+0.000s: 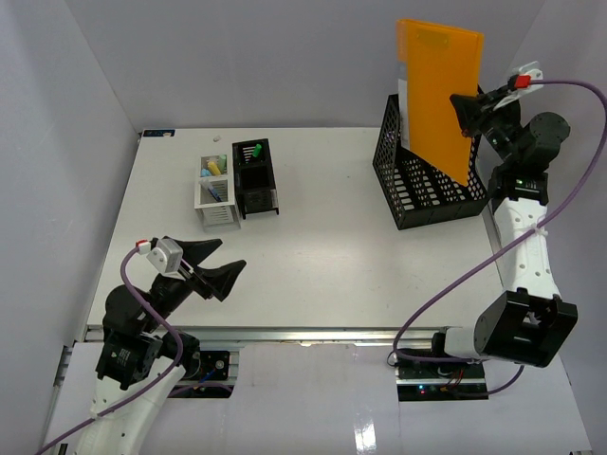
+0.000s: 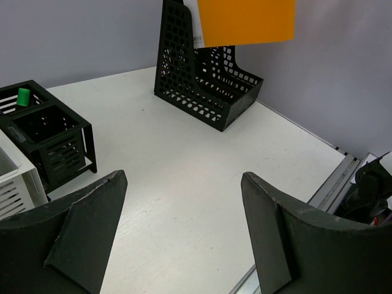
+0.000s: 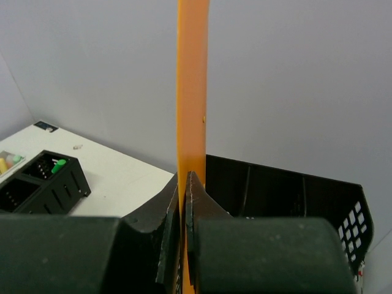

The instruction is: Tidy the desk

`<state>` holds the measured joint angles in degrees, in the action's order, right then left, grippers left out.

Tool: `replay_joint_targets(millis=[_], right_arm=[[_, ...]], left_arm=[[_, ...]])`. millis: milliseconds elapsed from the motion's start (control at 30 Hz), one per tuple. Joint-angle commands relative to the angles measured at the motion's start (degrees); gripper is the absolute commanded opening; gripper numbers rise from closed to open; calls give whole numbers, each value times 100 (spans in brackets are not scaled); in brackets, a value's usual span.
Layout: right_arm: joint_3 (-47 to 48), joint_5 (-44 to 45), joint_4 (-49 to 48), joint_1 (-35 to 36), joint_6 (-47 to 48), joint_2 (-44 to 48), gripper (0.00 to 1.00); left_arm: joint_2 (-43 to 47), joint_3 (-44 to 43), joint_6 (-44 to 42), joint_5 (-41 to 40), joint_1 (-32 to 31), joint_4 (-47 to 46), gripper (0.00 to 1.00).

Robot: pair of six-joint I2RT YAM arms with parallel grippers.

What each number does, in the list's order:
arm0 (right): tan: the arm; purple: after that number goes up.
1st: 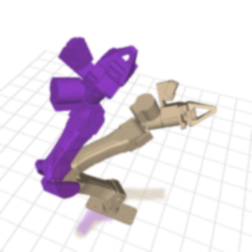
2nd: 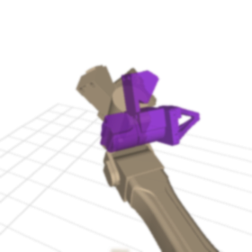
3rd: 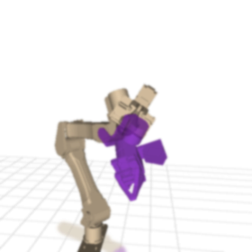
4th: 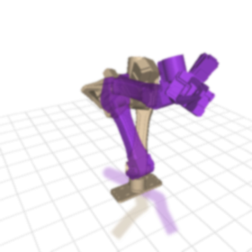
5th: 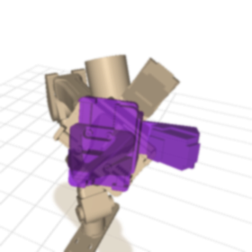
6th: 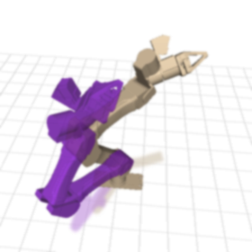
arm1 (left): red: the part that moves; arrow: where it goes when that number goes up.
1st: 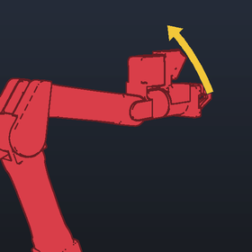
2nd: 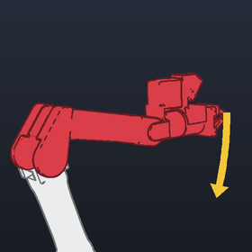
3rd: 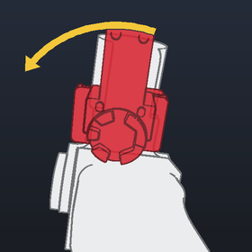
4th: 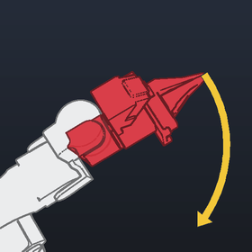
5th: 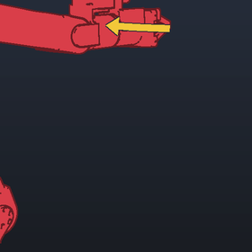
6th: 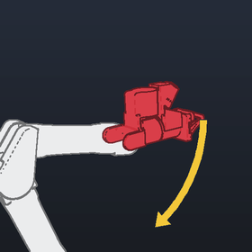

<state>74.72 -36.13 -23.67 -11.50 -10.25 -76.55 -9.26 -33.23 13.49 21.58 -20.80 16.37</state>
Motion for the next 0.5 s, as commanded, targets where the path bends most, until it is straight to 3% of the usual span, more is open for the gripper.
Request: replay_joint_targets(millis=[0,467], right_arm=[[262,433,-14,546,1076,226,8],[-176,1127,209,1302,2047,128,8]], left_arm=[[-30,26,151,-20,-3,-31,87],[32,180,181,-14,-6,-29,87]])
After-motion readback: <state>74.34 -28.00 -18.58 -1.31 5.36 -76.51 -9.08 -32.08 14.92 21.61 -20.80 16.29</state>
